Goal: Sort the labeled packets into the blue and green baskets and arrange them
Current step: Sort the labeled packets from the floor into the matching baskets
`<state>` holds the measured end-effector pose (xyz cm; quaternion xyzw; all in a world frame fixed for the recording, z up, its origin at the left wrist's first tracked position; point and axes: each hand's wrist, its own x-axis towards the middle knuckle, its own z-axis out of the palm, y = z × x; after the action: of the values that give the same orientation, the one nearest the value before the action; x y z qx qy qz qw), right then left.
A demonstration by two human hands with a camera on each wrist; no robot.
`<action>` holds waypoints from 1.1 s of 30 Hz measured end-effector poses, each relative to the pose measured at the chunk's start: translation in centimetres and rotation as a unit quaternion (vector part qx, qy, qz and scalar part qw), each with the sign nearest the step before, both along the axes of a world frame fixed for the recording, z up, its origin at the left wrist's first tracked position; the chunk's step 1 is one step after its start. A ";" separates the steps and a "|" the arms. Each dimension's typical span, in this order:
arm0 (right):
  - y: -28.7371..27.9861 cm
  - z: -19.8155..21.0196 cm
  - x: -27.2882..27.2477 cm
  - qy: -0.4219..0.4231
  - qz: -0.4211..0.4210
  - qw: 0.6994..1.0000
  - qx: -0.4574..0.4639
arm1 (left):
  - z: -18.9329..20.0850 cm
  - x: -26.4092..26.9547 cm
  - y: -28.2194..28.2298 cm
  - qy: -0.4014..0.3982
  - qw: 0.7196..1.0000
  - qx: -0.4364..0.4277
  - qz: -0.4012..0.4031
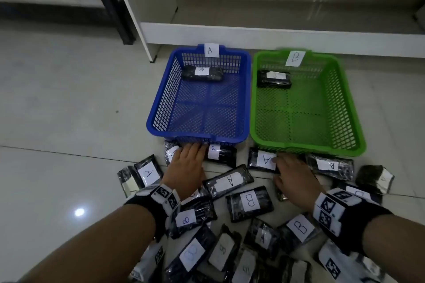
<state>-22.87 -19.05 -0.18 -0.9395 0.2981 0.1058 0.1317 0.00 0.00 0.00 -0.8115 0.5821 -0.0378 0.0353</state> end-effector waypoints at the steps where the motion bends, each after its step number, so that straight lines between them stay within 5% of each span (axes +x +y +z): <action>1: -0.1 -0.5 -0.1 -0.009 0.004 1.000 0.000 | -0.2 0.1 -0.2 0.006 1.000 0.000 0.004; 9: 0.1 -1.8 1.0 -0.030 0.050 0.989 -0.134 | -0.8 0.3 -1.0 0.013 1.000 -0.010 -0.010; 19: 0.9 -2.3 1.9 0.047 0.013 0.992 -0.118 | 2.5 2.1 -0.1 0.052 0.986 -0.013 -0.156; 26: 1.4 -1.4 2.9 -0.025 -0.051 0.984 -0.167 | 5.9 2.8 0.3 0.078 0.979 -0.084 -0.170; 33: 1.9 -0.2 2.1 -0.052 0.009 0.968 -0.247 | 7.9 3.7 0.0 0.061 0.969 -0.141 -0.193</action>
<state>-20.79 -17.20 -0.36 -0.9496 0.2996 -0.0186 -0.0903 3.75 0.02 7.89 -0.6811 0.7177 -0.0761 -0.1236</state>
